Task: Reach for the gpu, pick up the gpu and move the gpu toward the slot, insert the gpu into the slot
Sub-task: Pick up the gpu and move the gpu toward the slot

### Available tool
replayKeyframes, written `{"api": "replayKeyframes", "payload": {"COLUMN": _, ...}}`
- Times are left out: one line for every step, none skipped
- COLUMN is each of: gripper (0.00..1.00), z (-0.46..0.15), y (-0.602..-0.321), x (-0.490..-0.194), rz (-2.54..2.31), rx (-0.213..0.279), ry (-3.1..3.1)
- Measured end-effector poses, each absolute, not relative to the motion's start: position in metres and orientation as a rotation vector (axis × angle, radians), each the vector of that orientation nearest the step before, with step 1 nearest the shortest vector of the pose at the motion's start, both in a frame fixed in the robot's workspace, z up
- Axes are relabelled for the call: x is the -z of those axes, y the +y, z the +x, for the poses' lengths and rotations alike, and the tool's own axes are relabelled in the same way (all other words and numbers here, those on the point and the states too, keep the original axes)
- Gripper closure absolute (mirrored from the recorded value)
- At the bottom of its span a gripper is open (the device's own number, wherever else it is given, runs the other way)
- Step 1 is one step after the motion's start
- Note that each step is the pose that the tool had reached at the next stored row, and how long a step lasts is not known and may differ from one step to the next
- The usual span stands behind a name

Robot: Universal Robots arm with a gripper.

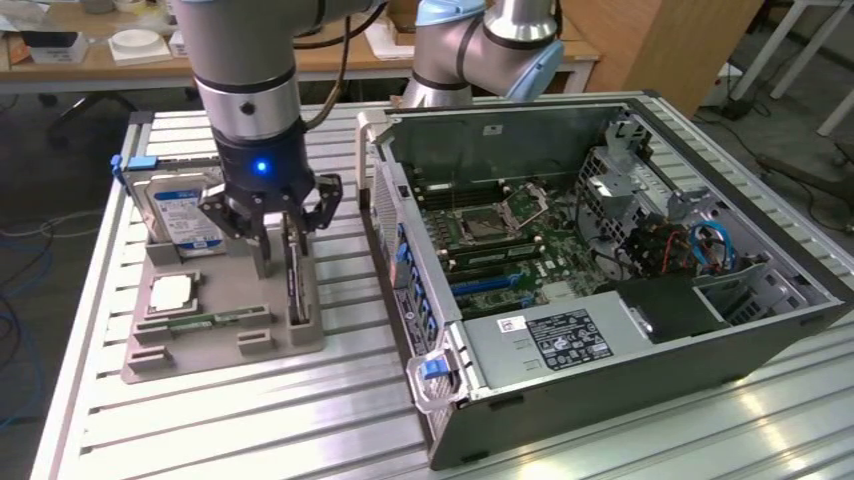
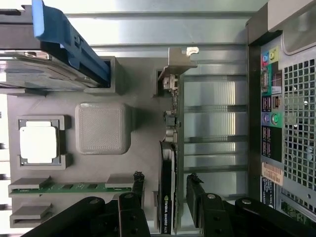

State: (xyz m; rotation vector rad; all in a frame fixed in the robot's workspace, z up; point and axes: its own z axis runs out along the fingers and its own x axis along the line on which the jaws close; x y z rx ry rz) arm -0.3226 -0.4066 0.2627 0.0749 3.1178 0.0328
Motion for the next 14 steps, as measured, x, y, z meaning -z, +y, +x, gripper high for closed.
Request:
{"api": "replayKeyframes", "payload": {"gripper": 0.53, "z": -0.323, "y": -0.407, "x": -0.261, "rz": 0.075, "rx": -0.033, "ry": 3.118}}
{"api": "replayKeyframes", "payload": {"gripper": 0.53, "z": -0.322, "y": -0.407, "x": -0.259, "rz": 0.075, "rx": -0.033, "ry": 3.118}}
{"api": "replayKeyframes", "payload": {"gripper": 0.53, "z": -0.322, "y": -0.407, "x": -0.257, "rz": 0.075, "rx": -0.033, "ry": 3.118}}
{"api": "replayKeyframes", "payload": {"gripper": 0.53, "z": -0.322, "y": -0.407, "x": -0.256, "rz": 0.075, "rx": -0.033, "ry": 3.118}}
{"api": "replayKeyframes", "payload": {"gripper": 0.53, "z": -0.32, "y": -0.407, "x": -0.255, "rz": 0.075, "rx": -0.033, "ry": 3.118}}
{"api": "replayKeyframes", "payload": {"gripper": 0.53, "z": -0.319, "y": -0.407, "x": -0.255, "rz": 0.075, "rx": -0.033, "ry": 3.118}}
{"api": "replayKeyframes", "payload": {"gripper": 0.53, "z": -0.318, "y": -0.407, "x": -0.254, "rz": 0.075, "rx": -0.033, "ry": 3.118}}
{"api": "replayKeyframes", "payload": {"gripper": 0.53, "z": -0.317, "y": -0.407, "x": -0.253, "rz": 0.075, "rx": -0.033, "ry": 3.118}}
{"api": "replayKeyframes", "payload": {"gripper": 0.53, "z": -0.317, "y": -0.407, "x": -0.252, "rz": 0.075, "rx": -0.033, "ry": 3.118}}
{"api": "replayKeyframes", "payload": {"gripper": 0.53, "z": -0.317, "y": -0.407, "x": -0.251, "rz": 0.075, "rx": -0.033, "ry": 3.118}}
{"api": "replayKeyframes", "payload": {"gripper": 0.53, "z": -0.317, "y": -0.407, "x": -0.25, "rz": 0.075, "rx": -0.033, "ry": 3.118}}
{"api": "replayKeyframes", "payload": {"gripper": 0.53, "z": -0.317, "y": -0.407, "x": -0.249, "rz": 0.075, "rx": -0.033, "ry": 3.118}}
{"api": "replayKeyframes", "payload": {"gripper": 0.53, "z": -0.317, "y": -0.407, "x": -0.247, "rz": 0.075, "rx": -0.033, "ry": 3.118}}
{"api": "replayKeyframes", "payload": {"gripper": 0.53, "z": -0.317, "y": -0.407, "x": -0.246, "rz": 0.075, "rx": -0.033, "ry": 3.118}}
